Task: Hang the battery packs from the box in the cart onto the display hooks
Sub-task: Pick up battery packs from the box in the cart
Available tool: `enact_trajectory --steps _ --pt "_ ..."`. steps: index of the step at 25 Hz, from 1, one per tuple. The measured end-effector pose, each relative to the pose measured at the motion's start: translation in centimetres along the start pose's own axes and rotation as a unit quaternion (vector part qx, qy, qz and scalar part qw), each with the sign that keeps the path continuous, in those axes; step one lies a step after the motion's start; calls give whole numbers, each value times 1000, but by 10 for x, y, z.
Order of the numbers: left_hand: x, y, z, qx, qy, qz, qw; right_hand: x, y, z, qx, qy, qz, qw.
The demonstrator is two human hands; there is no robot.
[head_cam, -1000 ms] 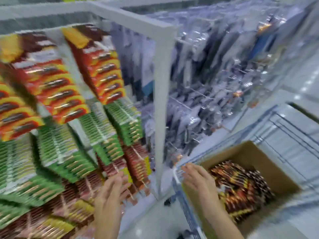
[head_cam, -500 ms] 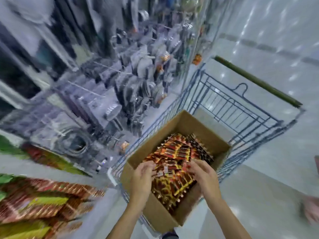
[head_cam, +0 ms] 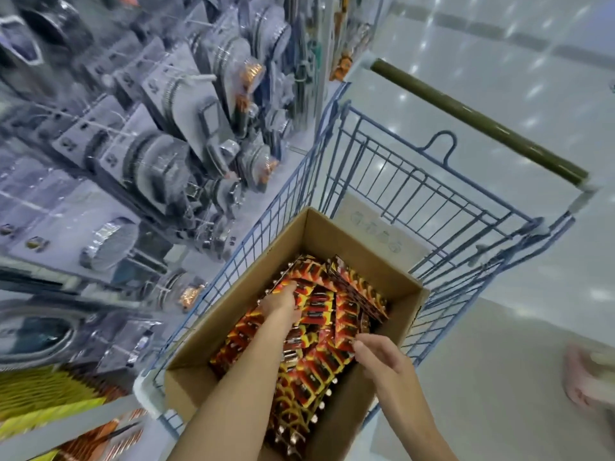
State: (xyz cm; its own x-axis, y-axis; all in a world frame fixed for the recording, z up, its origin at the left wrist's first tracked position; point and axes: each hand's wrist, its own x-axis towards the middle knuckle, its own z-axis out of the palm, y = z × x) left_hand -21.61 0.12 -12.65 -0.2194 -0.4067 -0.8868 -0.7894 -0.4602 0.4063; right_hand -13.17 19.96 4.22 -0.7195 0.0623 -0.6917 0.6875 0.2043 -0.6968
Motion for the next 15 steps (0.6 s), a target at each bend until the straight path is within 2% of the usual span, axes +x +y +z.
enact_trajectory --steps 4,10,13,15 --pt "16 3 18 12 52 -26 998 5 8 -5 4 -3 37 999" --pt "-2 1 -3 -33 11 -23 999 14 3 -12 25 12 74 997" --pt "-42 -2 -32 -56 -19 -15 998 31 -7 -9 104 13 92 990" --pt "-74 -10 -56 -79 -74 -37 993 55 -11 -3 177 -3 129 976"
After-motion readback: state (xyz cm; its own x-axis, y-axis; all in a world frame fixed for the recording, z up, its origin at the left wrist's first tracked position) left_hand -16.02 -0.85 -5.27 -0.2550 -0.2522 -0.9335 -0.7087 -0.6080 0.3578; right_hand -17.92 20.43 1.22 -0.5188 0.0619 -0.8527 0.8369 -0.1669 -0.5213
